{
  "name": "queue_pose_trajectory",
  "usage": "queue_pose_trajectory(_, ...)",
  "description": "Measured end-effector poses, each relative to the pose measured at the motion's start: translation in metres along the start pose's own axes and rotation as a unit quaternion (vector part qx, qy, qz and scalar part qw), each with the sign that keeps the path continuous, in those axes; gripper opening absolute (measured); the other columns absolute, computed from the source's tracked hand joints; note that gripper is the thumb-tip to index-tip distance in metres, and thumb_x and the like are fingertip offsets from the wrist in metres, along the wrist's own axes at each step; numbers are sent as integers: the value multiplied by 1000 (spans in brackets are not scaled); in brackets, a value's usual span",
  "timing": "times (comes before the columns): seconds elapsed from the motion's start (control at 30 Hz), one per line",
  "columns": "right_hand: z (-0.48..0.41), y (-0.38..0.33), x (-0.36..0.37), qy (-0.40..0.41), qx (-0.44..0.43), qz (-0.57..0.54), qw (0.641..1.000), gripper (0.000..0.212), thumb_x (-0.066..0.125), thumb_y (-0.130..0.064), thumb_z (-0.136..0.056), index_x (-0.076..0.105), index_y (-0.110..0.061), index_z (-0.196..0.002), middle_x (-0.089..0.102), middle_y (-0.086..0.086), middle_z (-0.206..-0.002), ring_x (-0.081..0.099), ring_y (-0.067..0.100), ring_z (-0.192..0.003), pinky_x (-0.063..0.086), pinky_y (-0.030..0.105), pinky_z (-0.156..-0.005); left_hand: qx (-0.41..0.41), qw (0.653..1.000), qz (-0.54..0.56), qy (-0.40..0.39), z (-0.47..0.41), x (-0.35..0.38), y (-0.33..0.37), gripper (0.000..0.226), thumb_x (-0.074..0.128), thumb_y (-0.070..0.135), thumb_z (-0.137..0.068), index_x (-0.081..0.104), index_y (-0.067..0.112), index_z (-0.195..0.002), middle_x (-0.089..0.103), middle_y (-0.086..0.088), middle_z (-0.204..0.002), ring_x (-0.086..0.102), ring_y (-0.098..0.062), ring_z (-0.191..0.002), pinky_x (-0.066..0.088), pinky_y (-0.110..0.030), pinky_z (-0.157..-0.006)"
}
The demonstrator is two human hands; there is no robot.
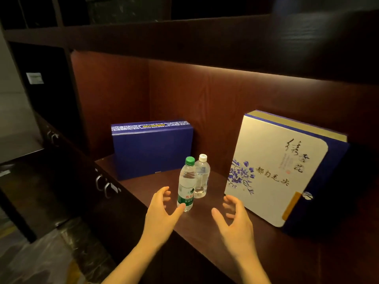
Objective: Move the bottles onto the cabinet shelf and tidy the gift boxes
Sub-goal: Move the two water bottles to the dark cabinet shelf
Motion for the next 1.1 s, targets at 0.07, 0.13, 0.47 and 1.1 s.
queue_pose_trajectory(0.07,-36,15,18,-27,36,3,999,60,75,-33,-86,46,-27,-139,54,-4,-139,54,11,-121,46,29,-98,-27,999,-9,-22,-27,19,-12,87,79,46,-76,35,24,-147,48,6,-141,49,-7,-123,42,-23,-98)
queue_pose_trajectory(0.13,-69,29,36,-56,70,6,996,71,74,-36,-86,37,-29,-147,47,-1,-148,49,18,-130,44,35,-103,-56,997,-5,-45,-51,37,-23,98,80,51,-73,27,26,-152,40,5,-151,43,-8,-132,39,-29,-106)
queue_pose_trajectory(0.47,-163,72,98,-134,94,12,987,98,84,-38,-73,29,-24,-153,46,2,-151,48,22,-134,44,39,-105,-51,992,63,-92,-102,80,-47,103,89,45,-62,34,31,-148,48,14,-145,48,-5,-132,44,-34,-109)
queue_pose_trajectory(1.1,-150,78,101,-63,97,-2,993,70,89,-39,-64,56,-27,-125,69,-10,-112,66,11,-103,54,34,-88,-38,994,13,-99,-97,68,-52,58,84,49,-64,55,43,-113,68,28,-108,65,6,-101,55,-26,-88)
Point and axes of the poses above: each hand's wrist, its own z-axis away from the middle knuckle, its own x-axis out of the palm, y = z × x, the point moved 1 cm from there along -z, towards the middle knuckle
